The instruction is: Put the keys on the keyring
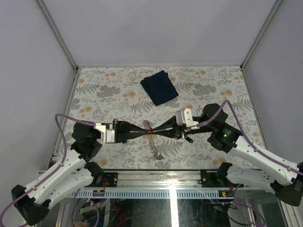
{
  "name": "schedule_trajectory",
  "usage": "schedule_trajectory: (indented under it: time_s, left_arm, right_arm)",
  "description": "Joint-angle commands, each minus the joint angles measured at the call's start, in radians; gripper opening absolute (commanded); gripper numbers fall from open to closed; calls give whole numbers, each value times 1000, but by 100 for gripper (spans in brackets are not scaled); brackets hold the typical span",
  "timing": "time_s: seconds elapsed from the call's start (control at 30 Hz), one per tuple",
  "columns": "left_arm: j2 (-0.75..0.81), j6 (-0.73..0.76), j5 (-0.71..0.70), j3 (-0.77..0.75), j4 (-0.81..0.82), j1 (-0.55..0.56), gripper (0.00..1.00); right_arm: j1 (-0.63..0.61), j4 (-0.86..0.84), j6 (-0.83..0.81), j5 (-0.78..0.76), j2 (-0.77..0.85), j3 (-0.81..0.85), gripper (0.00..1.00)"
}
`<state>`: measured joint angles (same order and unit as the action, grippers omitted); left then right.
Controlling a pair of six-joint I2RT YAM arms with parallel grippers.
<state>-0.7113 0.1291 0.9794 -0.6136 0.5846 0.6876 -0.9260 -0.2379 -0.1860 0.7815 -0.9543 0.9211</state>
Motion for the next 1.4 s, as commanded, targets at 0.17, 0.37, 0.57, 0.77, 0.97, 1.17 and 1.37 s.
schedule_trajectory:
  time_s: [0.17, 0.37, 0.57, 0.77, 0.97, 1.17, 1.37]
  left_arm:
    - [-10, 28, -21, -46, -5, 9, 0]
    - [-12, 29, -33, -46, -12, 9, 0]
    - [19, 92, -116, -55, -119, 9, 14]
    - [43, 157, -174, -69, -235, 9, 20]
    - [47, 157, -231, -73, -277, 9, 21]
    - [30, 121, -298, -76, -292, 9, 21]
    - [14, 43, -315, -50, -245, 10, 21]
  right_arm:
    - [-17, -82, 22, 8, -22, 44, 12]
    - [-18, -69, 23, -3, -27, 55, 0]
    - [-18, 177, -104, -116, -11, 143, 0]
    - [-18, 419, -222, -227, -25, 245, 0]
    - [-18, 606, -309, -325, -67, 322, 0]
    - [-19, 716, -348, -416, -106, 374, 0]
    - [-18, 738, -324, -474, -124, 377, 0]
